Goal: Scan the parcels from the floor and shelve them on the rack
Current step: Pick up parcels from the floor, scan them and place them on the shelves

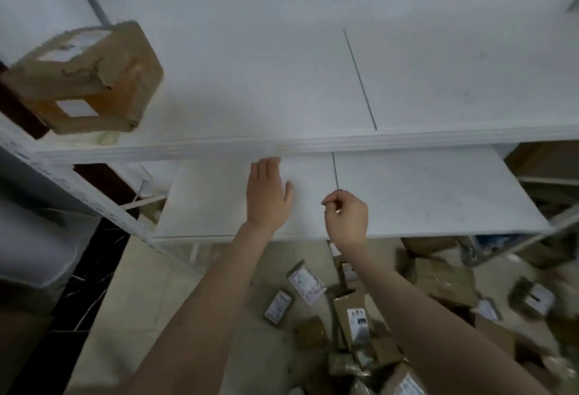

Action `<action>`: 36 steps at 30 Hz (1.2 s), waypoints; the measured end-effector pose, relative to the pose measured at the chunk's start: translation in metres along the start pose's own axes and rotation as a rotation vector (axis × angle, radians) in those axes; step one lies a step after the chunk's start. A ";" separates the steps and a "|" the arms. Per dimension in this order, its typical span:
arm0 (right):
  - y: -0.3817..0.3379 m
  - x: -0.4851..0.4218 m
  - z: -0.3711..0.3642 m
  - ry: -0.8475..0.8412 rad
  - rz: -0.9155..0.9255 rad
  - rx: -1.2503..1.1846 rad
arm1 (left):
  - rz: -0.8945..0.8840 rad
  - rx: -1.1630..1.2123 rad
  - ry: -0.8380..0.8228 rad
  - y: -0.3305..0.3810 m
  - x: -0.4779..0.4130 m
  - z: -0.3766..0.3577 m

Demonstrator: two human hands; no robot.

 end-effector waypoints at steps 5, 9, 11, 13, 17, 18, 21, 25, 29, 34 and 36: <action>0.149 0.034 0.105 0.056 -0.286 0.196 | -0.098 0.034 -0.324 0.099 0.082 -0.115; 0.238 0.073 0.159 0.058 -0.421 0.267 | -0.100 0.029 -0.501 0.143 0.150 -0.196; 0.276 0.091 0.173 0.030 -0.488 0.283 | -0.086 0.029 -0.575 0.157 0.182 -0.229; 0.316 0.108 0.182 0.014 -0.528 0.267 | -0.104 0.019 -0.622 0.174 0.212 -0.263; 0.380 0.144 0.184 -0.081 -0.575 0.257 | -0.102 -0.048 -0.714 0.183 0.267 -0.325; 0.396 0.152 0.184 -0.095 -0.570 0.260 | -0.098 -0.073 -0.742 0.183 0.281 -0.342; 0.441 0.173 0.178 -0.156 -0.574 0.295 | -0.071 -0.171 -0.847 0.174 0.327 -0.394; 0.497 0.192 0.164 -0.219 -0.594 0.291 | -0.074 -0.216 -0.887 0.160 0.375 -0.446; 0.544 0.209 0.144 -0.273 -0.609 0.271 | -0.082 -0.289 -0.945 0.144 0.412 -0.494; 0.599 0.224 0.118 -0.312 -0.627 0.239 | -0.027 -0.369 -0.996 0.115 0.448 -0.553; 0.620 0.226 0.110 -0.308 -0.629 0.227 | -0.024 -0.430 -1.057 0.105 0.465 -0.578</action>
Point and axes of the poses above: each hand's wrist, its own x-axis away from the middle knuckle, its own z-axis out of the back of the hand, y = z × x, the point moved 8 cm from there along -x, towards the middle knuckle, and after that the axes turned 1 degree about z, right-handed, at the moved point
